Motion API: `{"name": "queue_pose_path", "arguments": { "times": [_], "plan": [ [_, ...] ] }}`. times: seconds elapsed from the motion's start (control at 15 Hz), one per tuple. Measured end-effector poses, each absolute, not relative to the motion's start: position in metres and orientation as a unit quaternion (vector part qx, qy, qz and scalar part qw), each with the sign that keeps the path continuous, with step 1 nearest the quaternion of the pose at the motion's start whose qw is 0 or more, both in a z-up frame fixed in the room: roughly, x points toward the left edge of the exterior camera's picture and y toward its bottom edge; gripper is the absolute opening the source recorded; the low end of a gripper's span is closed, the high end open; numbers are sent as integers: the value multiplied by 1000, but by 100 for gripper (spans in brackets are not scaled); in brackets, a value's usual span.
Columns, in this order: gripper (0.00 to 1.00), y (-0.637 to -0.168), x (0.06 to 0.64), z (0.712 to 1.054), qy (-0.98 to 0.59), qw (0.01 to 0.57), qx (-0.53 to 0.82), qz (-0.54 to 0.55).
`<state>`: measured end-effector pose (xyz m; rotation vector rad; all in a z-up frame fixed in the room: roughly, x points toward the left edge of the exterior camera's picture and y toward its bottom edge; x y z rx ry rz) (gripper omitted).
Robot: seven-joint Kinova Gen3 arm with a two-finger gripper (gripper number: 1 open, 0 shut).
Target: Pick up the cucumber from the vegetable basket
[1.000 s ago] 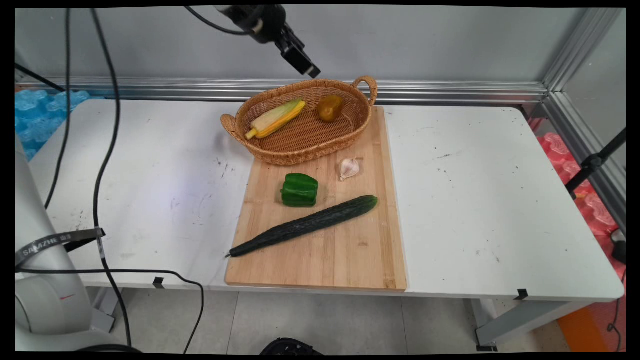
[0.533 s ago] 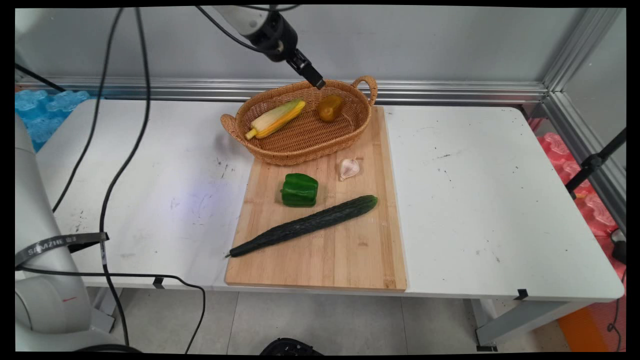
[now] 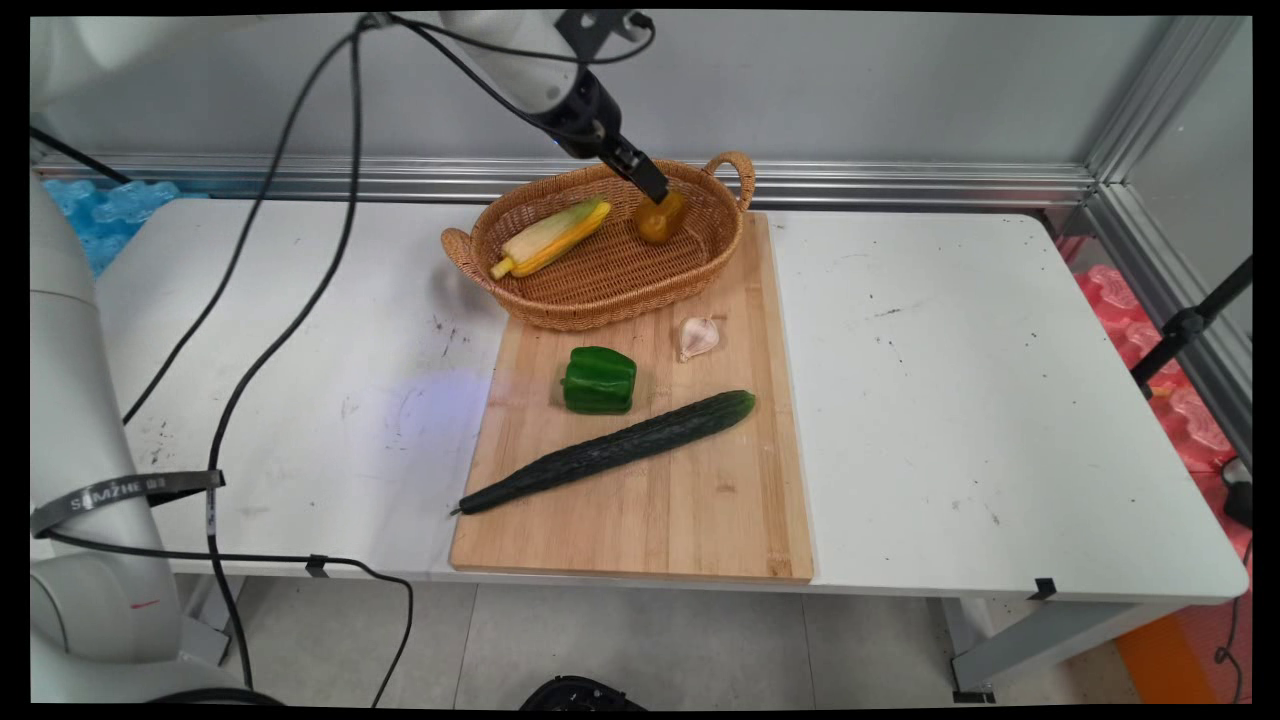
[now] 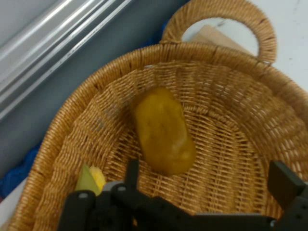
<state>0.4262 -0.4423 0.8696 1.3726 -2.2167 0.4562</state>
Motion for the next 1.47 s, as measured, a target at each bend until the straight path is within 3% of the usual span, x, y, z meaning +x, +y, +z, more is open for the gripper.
{"name": "queue_pose_path", "arguments": {
  "times": [0.8, 1.33, 1.4, 1.47],
  "plan": [
    [100, -495, 404, 793, -773, 229, 568, 165],
    [100, -508, 401, 773, -760, 226, 585, 168],
    [0, -508, 401, 773, -760, 226, 585, 168],
    [0, -508, 401, 773, -760, 226, 585, 169]
  ]
}}
